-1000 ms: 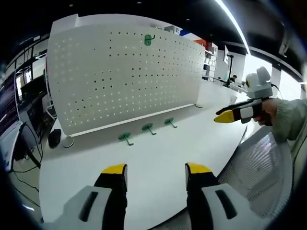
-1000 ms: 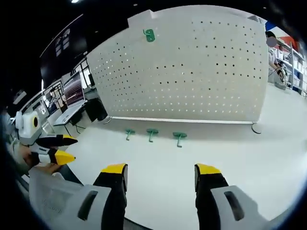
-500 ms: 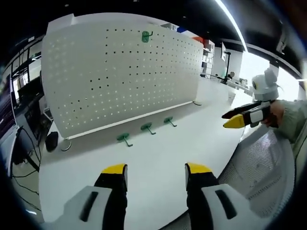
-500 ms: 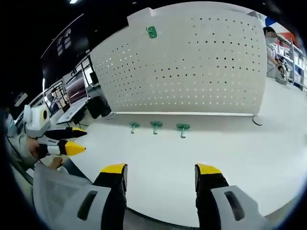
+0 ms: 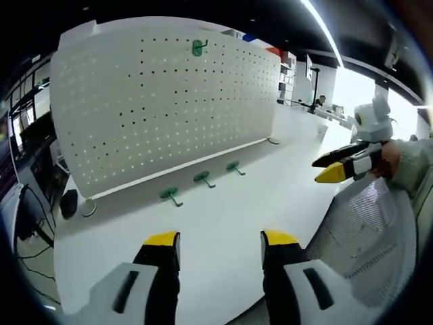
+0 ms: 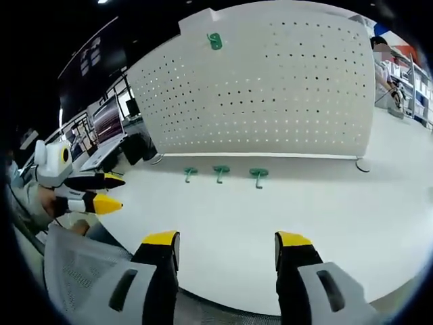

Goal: Insert the hook assembly into the mounting plate slot until the hook locks in place.

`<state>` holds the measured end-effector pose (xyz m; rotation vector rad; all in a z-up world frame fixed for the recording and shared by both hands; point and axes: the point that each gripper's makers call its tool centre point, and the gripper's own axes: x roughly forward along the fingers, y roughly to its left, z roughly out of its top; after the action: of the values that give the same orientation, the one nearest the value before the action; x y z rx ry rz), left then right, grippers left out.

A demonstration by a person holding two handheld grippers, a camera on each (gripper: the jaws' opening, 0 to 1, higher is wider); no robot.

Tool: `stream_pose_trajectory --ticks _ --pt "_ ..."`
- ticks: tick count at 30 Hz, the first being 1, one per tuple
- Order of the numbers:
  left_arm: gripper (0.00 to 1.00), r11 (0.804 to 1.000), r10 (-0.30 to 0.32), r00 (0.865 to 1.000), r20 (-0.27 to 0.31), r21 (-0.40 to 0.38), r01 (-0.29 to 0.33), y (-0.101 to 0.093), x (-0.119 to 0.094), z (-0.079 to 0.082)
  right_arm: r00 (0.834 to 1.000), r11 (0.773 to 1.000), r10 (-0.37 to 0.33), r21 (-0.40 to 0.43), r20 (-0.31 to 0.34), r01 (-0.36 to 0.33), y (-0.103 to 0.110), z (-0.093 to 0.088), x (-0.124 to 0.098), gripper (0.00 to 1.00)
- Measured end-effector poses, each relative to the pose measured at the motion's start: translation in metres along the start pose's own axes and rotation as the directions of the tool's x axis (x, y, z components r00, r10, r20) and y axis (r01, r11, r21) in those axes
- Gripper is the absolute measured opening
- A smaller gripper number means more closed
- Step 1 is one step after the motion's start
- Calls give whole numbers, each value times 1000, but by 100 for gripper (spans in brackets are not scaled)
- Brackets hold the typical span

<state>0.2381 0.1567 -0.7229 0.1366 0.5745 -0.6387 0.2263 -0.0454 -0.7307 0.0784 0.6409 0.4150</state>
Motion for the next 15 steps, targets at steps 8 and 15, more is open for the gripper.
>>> stream_pose_trajectory --ticks 8,15 --pt "49 998 -30 999 -15 55 31 13 -1 7 1000 1000 5 -17 3 -5 2 -1 1 55" --pt "48 985 -105 992 -76 131 114 22 1 15 1000 999 16 -39 -3 -16 5 -4 6 54"
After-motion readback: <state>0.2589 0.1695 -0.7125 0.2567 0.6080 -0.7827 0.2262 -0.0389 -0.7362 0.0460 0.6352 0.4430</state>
